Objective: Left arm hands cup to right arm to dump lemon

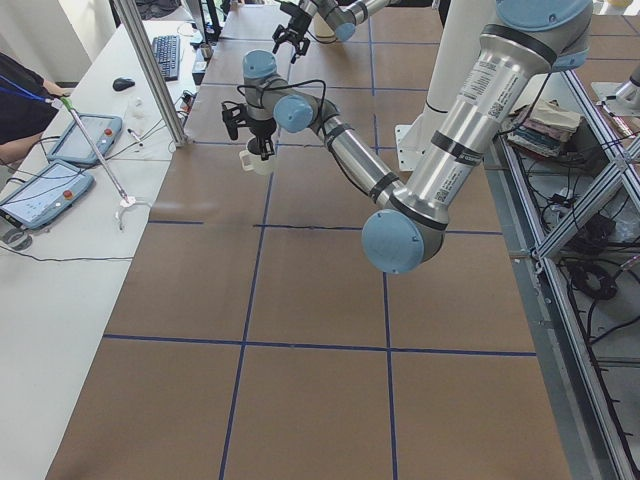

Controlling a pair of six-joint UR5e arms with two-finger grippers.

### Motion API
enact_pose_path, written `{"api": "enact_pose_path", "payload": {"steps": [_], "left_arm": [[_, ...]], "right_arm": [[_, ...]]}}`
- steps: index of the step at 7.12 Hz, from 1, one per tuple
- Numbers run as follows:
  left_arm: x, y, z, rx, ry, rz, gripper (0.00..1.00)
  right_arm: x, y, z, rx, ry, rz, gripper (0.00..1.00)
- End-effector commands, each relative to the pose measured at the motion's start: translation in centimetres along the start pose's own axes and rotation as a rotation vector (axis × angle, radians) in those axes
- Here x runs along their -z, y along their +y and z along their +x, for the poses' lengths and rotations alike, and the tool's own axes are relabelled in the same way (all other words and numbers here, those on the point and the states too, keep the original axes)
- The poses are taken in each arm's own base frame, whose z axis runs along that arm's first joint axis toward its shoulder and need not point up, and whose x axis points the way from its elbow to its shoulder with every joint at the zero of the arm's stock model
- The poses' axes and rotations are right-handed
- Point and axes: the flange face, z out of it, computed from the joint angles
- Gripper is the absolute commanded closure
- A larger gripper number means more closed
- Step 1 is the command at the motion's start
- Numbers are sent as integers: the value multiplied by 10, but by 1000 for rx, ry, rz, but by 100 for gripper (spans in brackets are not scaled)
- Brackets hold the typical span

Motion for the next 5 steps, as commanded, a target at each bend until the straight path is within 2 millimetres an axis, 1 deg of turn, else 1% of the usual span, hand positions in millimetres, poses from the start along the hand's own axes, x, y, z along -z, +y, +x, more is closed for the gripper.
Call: {"api": "enact_pose_path", "payload": {"steps": [1,2,3,4,5], "left_arm": [[2,36,44,136,45,-34,100],[-2,56,58,201,52,-55,100],[-3,73,71,233,61,-59,100],[-13,99,85,263,60,-75,100],[-19,125,101,276,68,-79,100]], "right_arm": [[-39,-23,-138,-40,17,184,1],[-40,-20,-173,-68,35,232,1],[-40,-18,-183,-73,24,239,1],[-41,-16,-187,-72,20,236,1],[-42,-15,-188,-72,20,233,1]]}}
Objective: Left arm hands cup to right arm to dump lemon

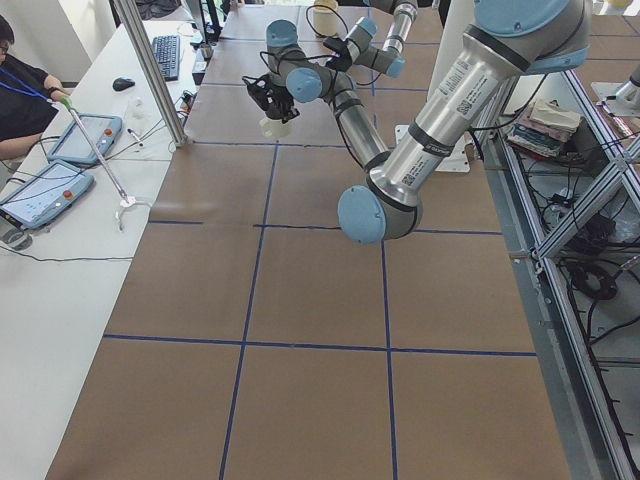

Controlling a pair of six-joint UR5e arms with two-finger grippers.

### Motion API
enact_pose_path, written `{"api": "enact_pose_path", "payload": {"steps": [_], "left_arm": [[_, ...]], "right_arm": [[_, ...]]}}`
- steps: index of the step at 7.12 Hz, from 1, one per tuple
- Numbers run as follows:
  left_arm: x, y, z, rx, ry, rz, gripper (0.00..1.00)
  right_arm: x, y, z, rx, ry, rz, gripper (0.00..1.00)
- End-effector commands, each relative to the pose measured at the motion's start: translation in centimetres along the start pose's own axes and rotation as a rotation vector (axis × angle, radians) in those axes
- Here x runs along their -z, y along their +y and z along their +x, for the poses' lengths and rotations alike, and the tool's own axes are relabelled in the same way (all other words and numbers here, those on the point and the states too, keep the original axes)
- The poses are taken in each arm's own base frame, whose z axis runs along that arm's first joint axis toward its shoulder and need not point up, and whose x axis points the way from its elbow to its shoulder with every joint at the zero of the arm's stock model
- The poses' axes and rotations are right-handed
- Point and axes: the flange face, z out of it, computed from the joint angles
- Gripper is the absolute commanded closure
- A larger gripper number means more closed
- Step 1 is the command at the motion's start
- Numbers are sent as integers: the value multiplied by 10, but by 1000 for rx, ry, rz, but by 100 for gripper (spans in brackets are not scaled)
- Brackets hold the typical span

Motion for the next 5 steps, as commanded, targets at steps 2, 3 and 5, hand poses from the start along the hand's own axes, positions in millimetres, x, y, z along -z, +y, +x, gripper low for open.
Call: {"api": "enact_pose_path", "payload": {"steps": [2,3,5], "left_arm": [[-7,69,8,24,19,-52,100],[-5,85,4,20,21,-72,100],[-5,99,0,12,20,-91,100]], "right_arm": [[-1,2,-5,-1,-1,2,1],[-1,2,-5,-1,-1,2,1],[0,2,-2,3,28,8,1]]}}
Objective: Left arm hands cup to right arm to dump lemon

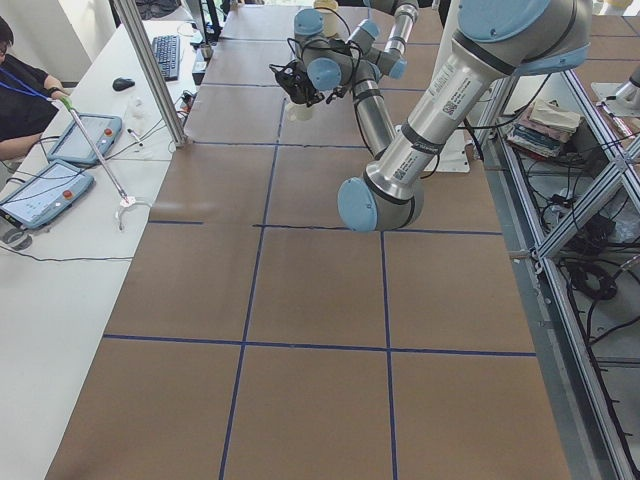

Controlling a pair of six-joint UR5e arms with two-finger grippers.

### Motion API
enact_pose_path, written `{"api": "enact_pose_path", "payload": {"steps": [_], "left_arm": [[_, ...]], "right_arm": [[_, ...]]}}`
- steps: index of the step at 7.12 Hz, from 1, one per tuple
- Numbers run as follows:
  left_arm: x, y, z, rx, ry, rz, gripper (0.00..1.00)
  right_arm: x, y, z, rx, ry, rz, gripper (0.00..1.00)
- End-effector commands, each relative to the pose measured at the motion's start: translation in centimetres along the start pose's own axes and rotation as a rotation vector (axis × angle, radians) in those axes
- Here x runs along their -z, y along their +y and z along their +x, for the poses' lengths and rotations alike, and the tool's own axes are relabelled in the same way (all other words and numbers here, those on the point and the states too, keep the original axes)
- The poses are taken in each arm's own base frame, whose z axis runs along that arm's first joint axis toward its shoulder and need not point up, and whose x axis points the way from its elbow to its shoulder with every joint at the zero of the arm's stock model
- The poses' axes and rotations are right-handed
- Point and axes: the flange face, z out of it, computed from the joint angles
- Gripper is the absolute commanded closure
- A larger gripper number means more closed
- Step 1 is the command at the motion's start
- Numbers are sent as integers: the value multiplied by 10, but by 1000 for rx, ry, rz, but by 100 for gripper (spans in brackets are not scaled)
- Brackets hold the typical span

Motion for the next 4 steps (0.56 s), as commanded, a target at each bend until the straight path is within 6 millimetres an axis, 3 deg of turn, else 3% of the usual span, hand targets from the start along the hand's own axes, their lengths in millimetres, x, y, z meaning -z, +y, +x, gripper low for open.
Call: {"api": "enact_pose_path", "payload": {"steps": [1,4], "left_arm": [[-2,14,-4,-11,-2,-19,100],[12,31,-6,-37,23,-47,100]], "right_arm": [[0,-1,5,4,54,13,1],[-1,0,7,8,63,10,1]]}}
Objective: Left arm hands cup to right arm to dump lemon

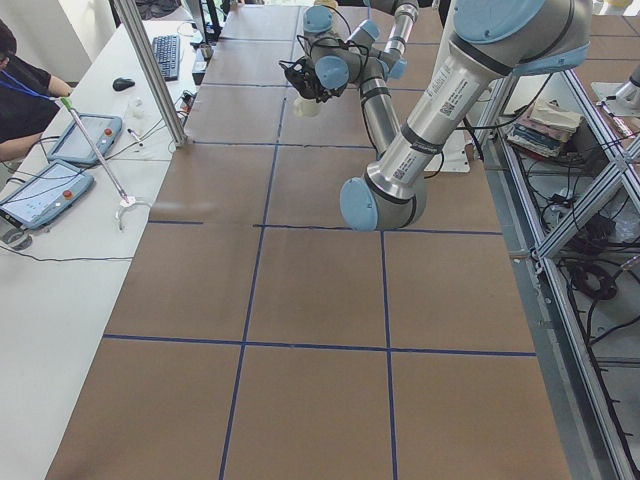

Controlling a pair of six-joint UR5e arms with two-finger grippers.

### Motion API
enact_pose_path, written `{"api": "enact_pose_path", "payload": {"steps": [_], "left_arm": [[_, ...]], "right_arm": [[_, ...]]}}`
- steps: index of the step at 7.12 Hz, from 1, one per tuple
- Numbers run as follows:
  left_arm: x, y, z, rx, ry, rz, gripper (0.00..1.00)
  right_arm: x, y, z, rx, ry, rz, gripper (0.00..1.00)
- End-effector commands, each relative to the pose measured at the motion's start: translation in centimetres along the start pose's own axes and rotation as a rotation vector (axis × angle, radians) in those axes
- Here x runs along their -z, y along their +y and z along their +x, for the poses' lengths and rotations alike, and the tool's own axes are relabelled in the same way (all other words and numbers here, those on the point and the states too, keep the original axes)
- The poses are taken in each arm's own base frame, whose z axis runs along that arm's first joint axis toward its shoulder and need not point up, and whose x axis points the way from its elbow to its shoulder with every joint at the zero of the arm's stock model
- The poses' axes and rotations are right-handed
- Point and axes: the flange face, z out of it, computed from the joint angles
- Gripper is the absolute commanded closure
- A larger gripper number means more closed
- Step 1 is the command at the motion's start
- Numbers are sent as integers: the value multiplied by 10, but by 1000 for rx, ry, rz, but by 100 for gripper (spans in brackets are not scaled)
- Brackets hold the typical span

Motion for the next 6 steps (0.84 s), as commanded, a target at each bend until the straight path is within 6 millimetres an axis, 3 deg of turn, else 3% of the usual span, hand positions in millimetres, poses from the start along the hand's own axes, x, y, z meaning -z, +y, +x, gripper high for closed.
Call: {"api": "enact_pose_path", "payload": {"steps": [1,6], "left_arm": [[9,14,4,-9,20,-21,100],[2,14,5,-18,16,-24,100]], "right_arm": [[-2,3,0,3,5,-7,1],[-3,1,-15,-7,-12,1,1]]}}
